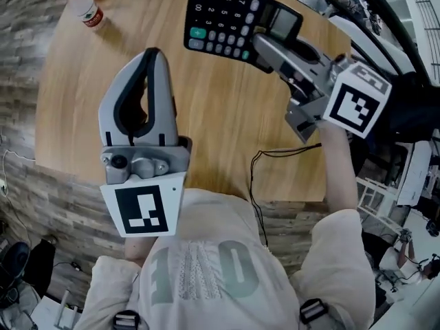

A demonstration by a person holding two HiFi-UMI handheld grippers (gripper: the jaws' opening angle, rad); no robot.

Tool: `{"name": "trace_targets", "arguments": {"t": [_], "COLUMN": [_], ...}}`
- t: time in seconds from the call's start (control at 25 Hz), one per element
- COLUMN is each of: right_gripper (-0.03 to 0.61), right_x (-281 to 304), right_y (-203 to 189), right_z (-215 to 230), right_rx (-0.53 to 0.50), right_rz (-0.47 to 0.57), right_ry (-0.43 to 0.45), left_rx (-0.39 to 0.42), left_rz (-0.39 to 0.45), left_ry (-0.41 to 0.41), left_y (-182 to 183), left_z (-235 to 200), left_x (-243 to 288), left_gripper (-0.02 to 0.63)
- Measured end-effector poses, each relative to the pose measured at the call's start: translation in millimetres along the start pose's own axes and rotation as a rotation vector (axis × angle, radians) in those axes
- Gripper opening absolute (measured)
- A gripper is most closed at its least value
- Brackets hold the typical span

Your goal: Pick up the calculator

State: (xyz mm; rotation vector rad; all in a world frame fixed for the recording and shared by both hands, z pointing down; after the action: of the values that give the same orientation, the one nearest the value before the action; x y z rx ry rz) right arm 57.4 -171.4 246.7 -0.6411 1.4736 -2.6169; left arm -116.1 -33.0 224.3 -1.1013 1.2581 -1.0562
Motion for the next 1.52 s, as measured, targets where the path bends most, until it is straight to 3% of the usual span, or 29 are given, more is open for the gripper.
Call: {"name": "trace_targets", "arguments": {"t": [0.16, 0.28, 0.56, 0.64, 0.84, 1.52], "right_gripper": [0.106, 0.106, 0.106, 0.106, 0.106, 0.106], "right_x": [-43, -68, -106, -122, -135, -136], "right_y": [21, 24, 3, -10, -25, -24], "right_z": [-24, -44, -93, -110, -126, -126], "right_rx": [0.011, -0.056, -0.18, -0.179, -0.108, -0.09], "right_rz": [0.305, 0.479, 0.704, 0.735, 0.806, 0.78], "right_ry": [-0.088, -0.224, -0.455, -0.486, -0.433, -0.457], "left_rx": [-0.006, 0.017, 0.081, 0.084, 0.111, 0.121], "left_rz": [0.049, 0.066, 0.164, 0.168, 0.186, 0.192], "left_ry": [-0.008, -0.012, -0.086, -0.096, -0.104, -0.094], "left_y": [24, 36, 63, 69, 75, 85], "left_z": [10, 15, 38, 50, 56, 54], "left_x": [-4, -5, -9, -19, -23, -22], "left_gripper": [0.009, 0.009, 0.009, 0.009, 0.009, 0.009]}}
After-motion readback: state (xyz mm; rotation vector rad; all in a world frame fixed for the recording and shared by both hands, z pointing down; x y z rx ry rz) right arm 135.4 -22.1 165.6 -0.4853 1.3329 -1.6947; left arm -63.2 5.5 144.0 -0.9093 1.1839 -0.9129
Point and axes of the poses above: the fingertips, and each gripper's own axes: x forward along the fingers, z to its right, y out of its top, the point moved 6 cm from there along -x, backward along the fingers
